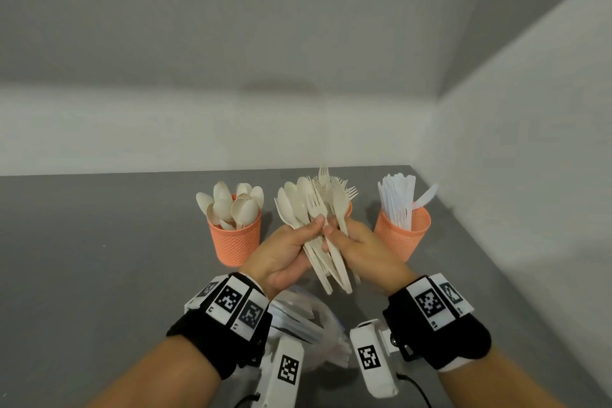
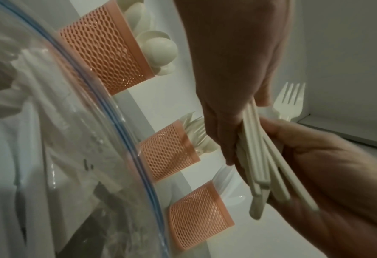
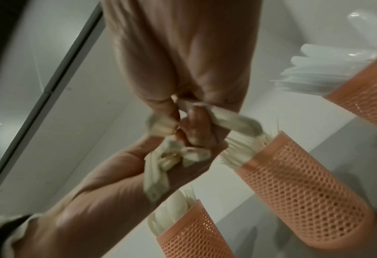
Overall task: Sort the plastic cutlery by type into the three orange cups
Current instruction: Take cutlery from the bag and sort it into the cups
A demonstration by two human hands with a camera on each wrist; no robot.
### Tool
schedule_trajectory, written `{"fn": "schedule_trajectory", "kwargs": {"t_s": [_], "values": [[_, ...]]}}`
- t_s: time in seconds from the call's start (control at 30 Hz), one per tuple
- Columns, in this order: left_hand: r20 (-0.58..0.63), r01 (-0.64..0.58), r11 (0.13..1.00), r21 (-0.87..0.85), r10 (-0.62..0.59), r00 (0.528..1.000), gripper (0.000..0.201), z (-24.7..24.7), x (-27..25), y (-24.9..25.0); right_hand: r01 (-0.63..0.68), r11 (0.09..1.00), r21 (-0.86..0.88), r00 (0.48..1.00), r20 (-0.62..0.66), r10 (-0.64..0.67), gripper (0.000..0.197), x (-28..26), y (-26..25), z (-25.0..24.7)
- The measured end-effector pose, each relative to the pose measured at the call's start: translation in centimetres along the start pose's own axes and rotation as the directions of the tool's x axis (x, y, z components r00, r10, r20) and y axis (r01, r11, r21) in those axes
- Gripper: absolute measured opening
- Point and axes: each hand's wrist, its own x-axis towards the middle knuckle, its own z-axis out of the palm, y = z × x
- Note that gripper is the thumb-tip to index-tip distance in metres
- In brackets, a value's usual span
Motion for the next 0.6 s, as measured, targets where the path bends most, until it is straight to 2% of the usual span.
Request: {"fn": "schedule_trajectory", "kwargs": {"t_s": [0.1, 0.2, 0.3, 0.37, 0.4, 0.5, 0.6], "values": [[-0.018, -0.028, 0.999, 0.029, 0.029, 0.999, 0.026, -0.4, 0.0, 0.1, -0.027, 0.998, 0.065, 0.999, -0.04, 0.03, 0.025, 0.1, 0.2, 0.0], [-0.038, -0.049, 0.996, 0.069, 0.052, 0.998, 0.023, -0.5, 0.0, 0.4, -0.035, 0.978, 0.208, 0.996, -0.077, 0.052, 0.018, -0.1, -0.3, 0.1], [-0.143, -0.065, 0.988, 0.139, 0.085, 0.986, 0.015, -0.6, 0.1, 0.4, 0.043, 0.966, 0.253, 0.987, -0.161, -0.002, 0.013, -0.5, -1.2, -0.1], [-0.192, -0.065, 0.974, 0.218, 0.108, 0.975, 0.02, -0.4, 0.0, 0.3, 0.103, 0.95, 0.293, 0.98, -0.192, -0.046, 0.009, -0.6, -1.6, 0.1], [-0.194, -0.063, 0.971, 0.23, 0.109, 0.975, 0.021, -0.2, 0.0, 0.2, 0.121, 0.954, 0.275, 0.98, -0.184, -0.071, 0.01, -0.6, -1.6, 0.4], [-0.186, -0.064, 0.978, 0.197, 0.102, 0.977, 0.022, 0.1, -0.1, 0.3, 0.123, 0.992, 0.037, 0.982, -0.147, -0.116, 0.007, -0.3, -0.9, 1.3], [-0.154, -0.006, 0.995, 0.104, 0.022, 0.988, 0.033, 0.3, -0.3, 0.7, 0.106, 0.991, -0.085, 0.983, -0.142, -0.118, 0.008, -0.2, -0.4, 1.6]]}}
